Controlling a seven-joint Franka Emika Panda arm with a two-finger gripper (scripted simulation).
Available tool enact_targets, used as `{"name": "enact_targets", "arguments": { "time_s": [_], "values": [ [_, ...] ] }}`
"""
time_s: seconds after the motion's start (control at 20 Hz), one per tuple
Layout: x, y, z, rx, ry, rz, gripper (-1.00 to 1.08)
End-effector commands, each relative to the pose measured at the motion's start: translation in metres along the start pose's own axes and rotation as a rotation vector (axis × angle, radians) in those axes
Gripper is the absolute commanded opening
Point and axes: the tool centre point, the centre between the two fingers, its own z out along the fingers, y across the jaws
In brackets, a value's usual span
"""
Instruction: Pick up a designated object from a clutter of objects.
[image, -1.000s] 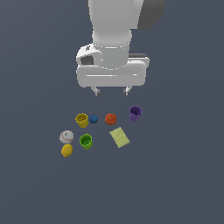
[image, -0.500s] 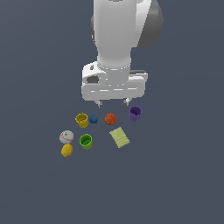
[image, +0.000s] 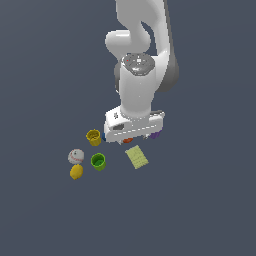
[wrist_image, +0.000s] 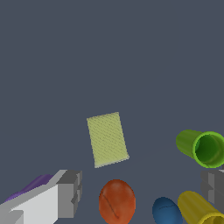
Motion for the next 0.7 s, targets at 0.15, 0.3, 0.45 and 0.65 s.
{"name": "enact_targets", "arguments": {
  "time_s": [0.15,0.3,0.45,0.65],
  "values": [
    [-0.002,-0.012,0.063,0.004,-0.007,-0.107,1.0],
    [-0.005,-0.018,0.088,0.008,-0.009,-0.152,1.0],
    [-0.008,-0.023,0.108,0.011,-0.01,-0.186,1.0],
    [-0.012,-0.028,0.125,0.014,-0.012,-0.217,1.0]
  ]
}}
